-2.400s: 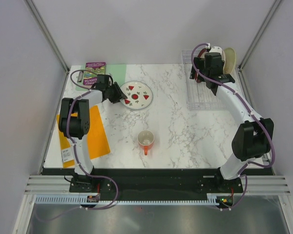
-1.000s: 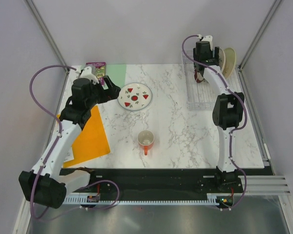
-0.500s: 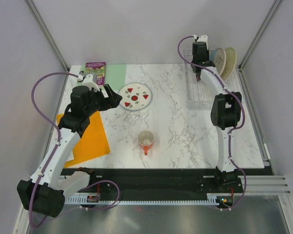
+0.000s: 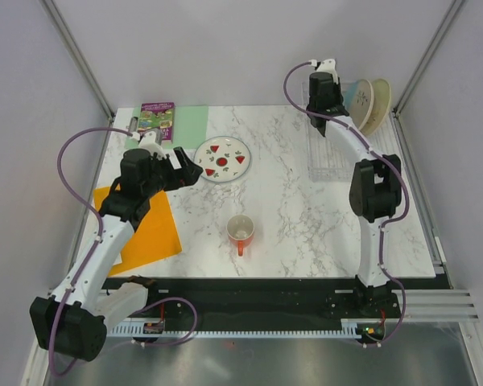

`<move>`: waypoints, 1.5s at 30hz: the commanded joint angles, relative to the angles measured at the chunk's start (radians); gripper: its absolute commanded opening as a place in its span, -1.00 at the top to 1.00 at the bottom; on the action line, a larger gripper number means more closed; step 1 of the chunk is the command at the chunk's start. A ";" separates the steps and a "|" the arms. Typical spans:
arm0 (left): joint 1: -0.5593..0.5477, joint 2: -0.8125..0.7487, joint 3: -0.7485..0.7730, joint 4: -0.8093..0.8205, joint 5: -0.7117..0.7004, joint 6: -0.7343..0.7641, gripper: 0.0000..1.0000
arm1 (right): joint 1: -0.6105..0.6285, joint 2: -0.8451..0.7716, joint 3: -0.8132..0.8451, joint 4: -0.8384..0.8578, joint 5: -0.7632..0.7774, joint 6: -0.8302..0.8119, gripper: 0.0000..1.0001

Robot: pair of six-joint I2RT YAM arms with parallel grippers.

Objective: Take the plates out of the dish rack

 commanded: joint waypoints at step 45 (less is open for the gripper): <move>-0.009 0.057 -0.357 0.716 0.353 -0.305 -0.90 | 0.309 -1.045 -0.963 0.212 -1.012 0.982 1.00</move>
